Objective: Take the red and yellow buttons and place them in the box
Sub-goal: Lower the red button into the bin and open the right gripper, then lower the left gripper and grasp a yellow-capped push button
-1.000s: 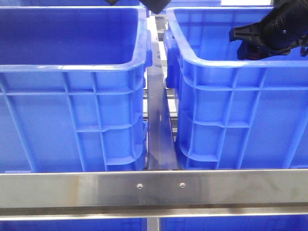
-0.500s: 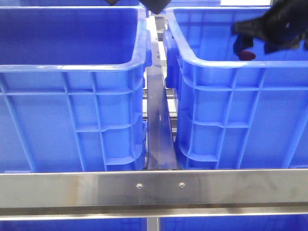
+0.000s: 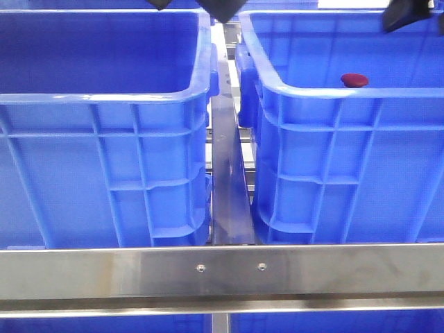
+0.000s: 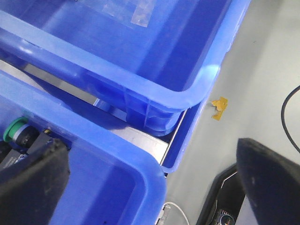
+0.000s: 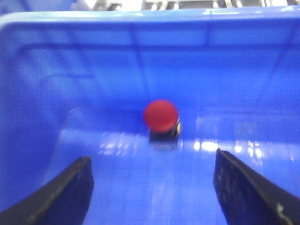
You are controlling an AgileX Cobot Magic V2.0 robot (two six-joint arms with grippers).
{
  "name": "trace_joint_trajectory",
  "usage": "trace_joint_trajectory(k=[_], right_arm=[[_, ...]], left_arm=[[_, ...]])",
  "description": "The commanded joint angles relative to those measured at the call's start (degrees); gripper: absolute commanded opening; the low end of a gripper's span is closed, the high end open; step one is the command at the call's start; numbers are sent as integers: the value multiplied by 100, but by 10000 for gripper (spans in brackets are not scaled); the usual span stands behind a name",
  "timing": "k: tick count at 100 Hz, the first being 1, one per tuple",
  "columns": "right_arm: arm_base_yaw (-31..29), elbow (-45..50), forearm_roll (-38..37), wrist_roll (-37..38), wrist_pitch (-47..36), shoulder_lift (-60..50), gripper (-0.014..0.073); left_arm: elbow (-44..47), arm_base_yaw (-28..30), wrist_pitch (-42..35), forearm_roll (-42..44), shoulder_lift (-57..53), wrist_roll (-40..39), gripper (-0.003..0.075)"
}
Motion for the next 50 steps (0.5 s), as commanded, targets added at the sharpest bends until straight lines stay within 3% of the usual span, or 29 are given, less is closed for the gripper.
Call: trace_joint_trajectory(k=[1,18,50], right_arm=[[-22,311,49,-46,86,-746,560],[-22,1087,59,-40,304,-1811,560],[-22,1669,59,-40,337,-2655,560]], left_arm=[[-175,-42,-285,-42,-175,2,668],[-175,129,-285,64,-198,-387,668],[-184,1254,-87,1236,-179,-2953,668]])
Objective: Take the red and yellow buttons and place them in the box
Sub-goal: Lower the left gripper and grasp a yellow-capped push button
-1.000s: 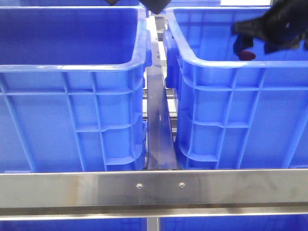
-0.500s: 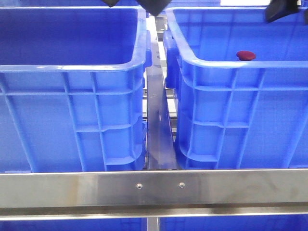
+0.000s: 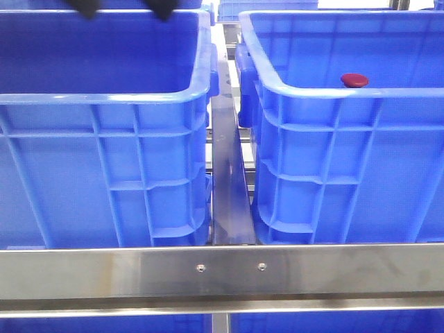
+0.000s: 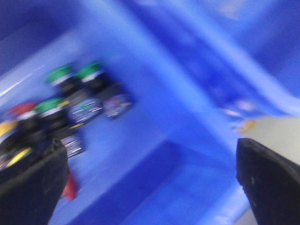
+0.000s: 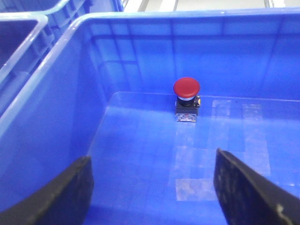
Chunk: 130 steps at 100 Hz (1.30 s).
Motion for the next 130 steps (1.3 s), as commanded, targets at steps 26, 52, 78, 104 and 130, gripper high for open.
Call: trace_joint_trajectory(k=[26,52,78,104,130], right_arm=[[-22,-123,59,-40,73,-102,560],[-22,-123,59,-40,115,-102,560],[-22,-123,59,-40,162,-102,560],[-22,-123,59,-40,205,-102,560],[-22,-123,59,-40,210,-102,560]], left_arm=[[-184,1261,304,200,312,-1976,668],[-217,1465,264,138,996,-1976,668],[-231,1465,-249,138,1563,-1976,665],[-231,1465,-587,186,1977,-1976,613],[-231,1465,-654,186,2032,-1976,355]])
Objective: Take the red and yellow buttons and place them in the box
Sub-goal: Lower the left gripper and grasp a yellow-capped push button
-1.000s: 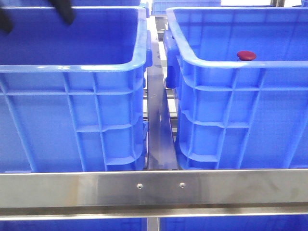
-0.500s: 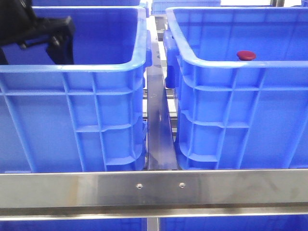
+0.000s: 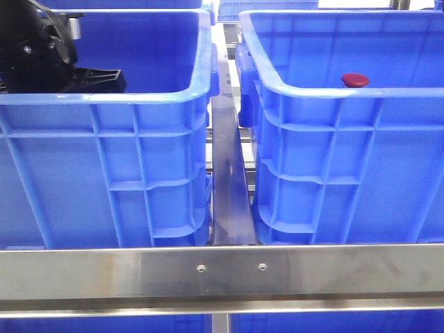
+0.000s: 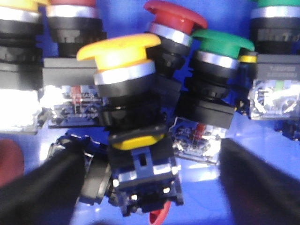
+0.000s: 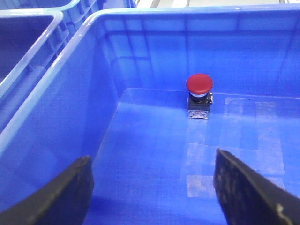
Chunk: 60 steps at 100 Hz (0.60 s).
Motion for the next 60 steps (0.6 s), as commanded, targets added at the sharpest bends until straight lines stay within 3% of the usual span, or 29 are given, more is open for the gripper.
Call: trace_joint_trajectory(k=[1,11,25,60], right_arm=[[-22,-136,59,-40,-44,-61,560],[-22,-136,59,-40,-44,-61,560],[-22,-136,59,-40,-44,-61,560],[-22,-136,59,-40,-38,-61,560]], left_arm=[[-185,7,-248,-3,-257,-63,345],[-185,7,-256,-3,-257,-63,213],[-185,7,-235,-3,-331,-63,104],[-185,-121,-274,-3,-1490,43,78]])
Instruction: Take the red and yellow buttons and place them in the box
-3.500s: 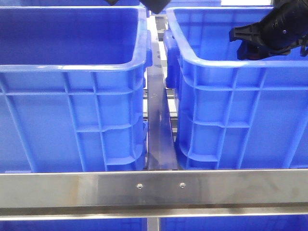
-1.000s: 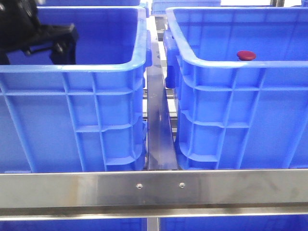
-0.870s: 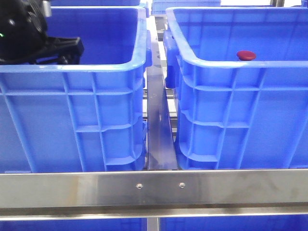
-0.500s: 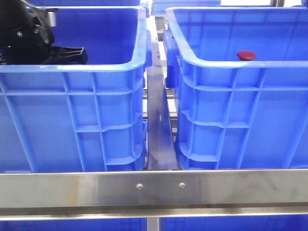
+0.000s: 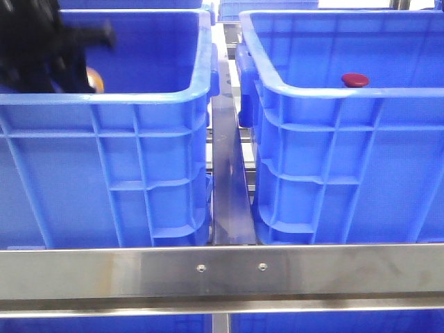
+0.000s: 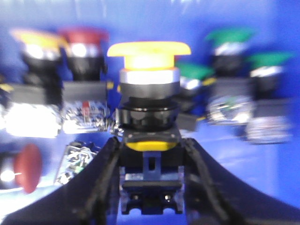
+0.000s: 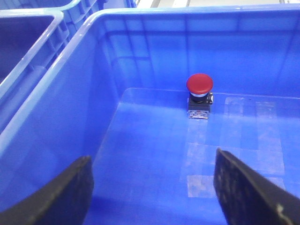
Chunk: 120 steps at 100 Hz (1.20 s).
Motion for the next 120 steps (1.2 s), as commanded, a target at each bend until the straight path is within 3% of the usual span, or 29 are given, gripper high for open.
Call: trace_joint_trajectory(k=[1,28,56,71,82,120], right_arm=[[-22,-136,59,-40,-38,-61,560],[-22,-136,59,-40,-27,-61,560],[-22,-136,286,38,-44,-61,560],[-22,-166,290,38,79,-61,560],[-22,-324,324,185,543,-56,560],[-22,-2065,321,2722,3690,1199,560]], left_arm=[[-185,-133,-277,-13,-622,97,78],[-185,-1049,-684,-13,-1328,556,78],[-185,-2419,-746,-13,-1349,1169,78],[-185,-2747,-789,-13,-1305,1291,78],[-185,-2769,-776,-13,-1270,1291,78],[-185,-2769,-744,-13,-1261,1300,77]])
